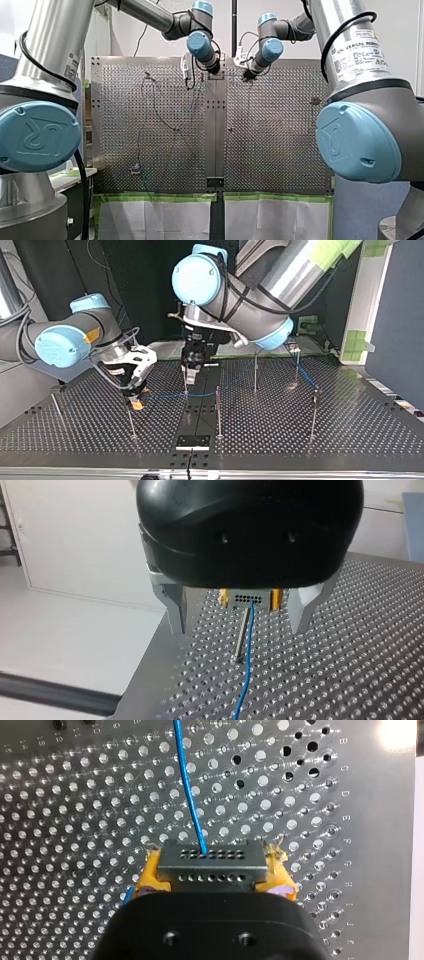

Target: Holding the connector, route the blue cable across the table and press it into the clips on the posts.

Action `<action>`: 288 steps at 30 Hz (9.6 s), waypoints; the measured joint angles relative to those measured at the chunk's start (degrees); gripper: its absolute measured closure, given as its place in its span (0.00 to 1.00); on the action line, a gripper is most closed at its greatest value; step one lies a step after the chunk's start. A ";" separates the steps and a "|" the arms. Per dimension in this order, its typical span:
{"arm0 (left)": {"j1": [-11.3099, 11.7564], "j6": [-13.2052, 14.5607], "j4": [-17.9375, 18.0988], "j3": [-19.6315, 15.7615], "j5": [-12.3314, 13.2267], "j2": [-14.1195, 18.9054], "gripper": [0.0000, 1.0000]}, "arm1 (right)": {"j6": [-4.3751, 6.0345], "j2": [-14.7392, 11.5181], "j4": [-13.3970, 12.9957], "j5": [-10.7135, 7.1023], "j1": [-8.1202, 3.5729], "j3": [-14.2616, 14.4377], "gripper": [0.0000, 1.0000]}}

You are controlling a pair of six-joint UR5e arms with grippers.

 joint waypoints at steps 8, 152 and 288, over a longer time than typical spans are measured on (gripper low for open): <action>-0.84 1.21 -1.72 3.69 -3.14 -3.69 0.00 | 0.00 0.00 0.00 -0.06 0.05 -0.03 1.00; 1.82 -2.25 29.02 -13.62 5.18 -22.38 1.00 | -2.33 5.26 -12.24 2.51 -1.45 24.29 1.00; -6.08 -1.58 12.62 -1.79 -1.07 -22.10 0.00 | -3.32 10.54 -14.68 -1.48 -9.98 16.91 1.00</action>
